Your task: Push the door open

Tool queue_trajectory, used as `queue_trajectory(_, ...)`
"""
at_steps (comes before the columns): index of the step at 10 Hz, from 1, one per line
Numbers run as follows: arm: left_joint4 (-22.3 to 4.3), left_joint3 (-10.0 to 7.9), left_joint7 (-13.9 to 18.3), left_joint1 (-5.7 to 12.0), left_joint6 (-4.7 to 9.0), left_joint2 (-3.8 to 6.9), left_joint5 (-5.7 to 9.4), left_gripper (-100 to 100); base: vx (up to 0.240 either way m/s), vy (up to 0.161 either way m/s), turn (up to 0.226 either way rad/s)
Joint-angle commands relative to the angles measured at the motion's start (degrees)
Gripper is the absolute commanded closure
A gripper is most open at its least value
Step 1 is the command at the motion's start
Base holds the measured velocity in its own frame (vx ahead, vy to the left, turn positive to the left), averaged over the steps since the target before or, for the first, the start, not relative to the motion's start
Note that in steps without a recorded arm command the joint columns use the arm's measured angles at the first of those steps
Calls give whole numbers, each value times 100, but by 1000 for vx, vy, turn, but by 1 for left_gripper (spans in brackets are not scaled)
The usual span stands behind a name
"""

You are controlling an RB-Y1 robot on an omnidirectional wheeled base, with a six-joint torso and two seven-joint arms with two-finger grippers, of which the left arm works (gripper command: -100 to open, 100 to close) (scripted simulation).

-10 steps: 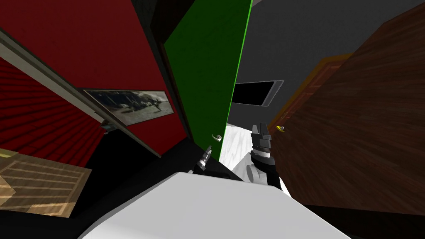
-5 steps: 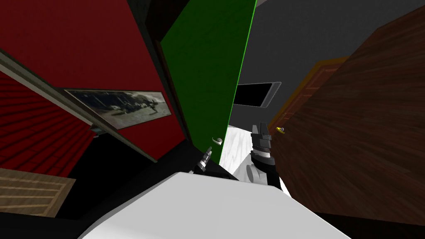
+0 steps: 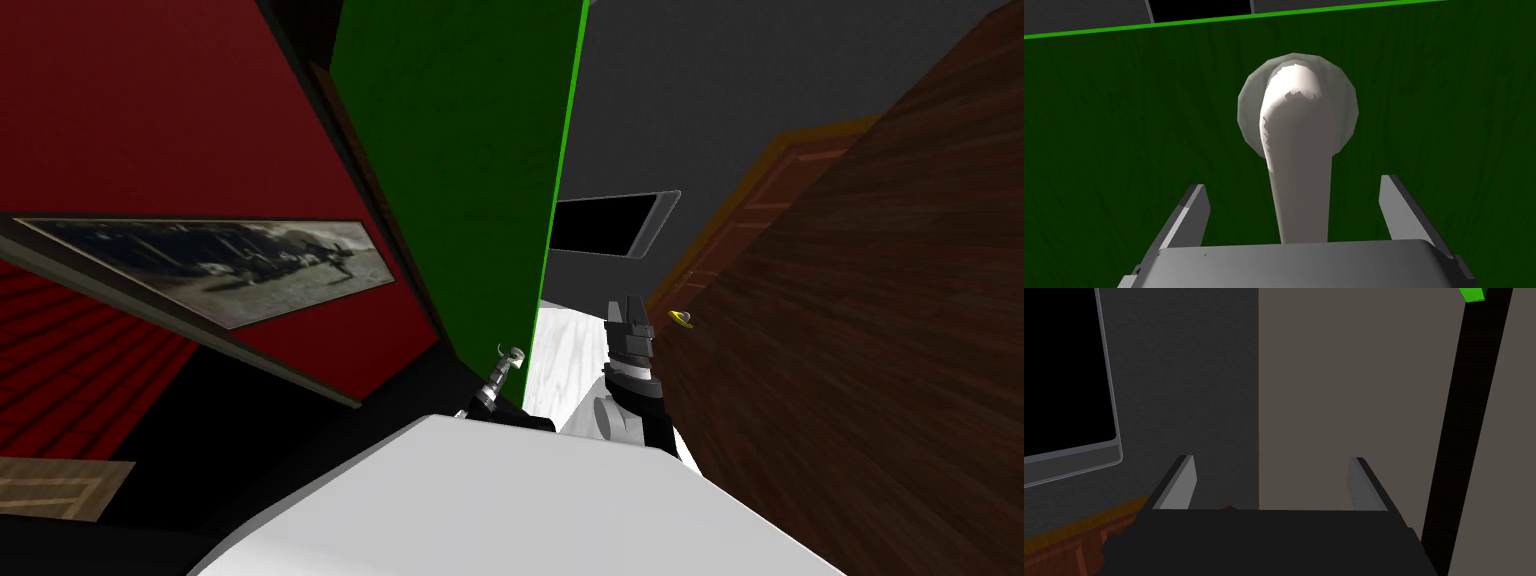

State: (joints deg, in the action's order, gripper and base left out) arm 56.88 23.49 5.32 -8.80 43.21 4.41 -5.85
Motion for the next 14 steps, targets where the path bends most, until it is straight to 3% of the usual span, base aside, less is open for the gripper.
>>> queue_trajectory(1,-44,-23,-10,23,15,-28,9,-100,176,-82,-22)
queue_trajectory(2,-30,-15,-7,17,10,-19,6,-100,70,-37,3)
queue_trajectory(3,-30,-15,-7,17,10,-19,6,100,-6,6,2)
queue_trajectory(8,-30,-15,-7,17,10,-19,6,100,-8,5,-5)
queue_trajectory(14,-153,-375,-119,153,-29,3,143,100,135,-102,41)
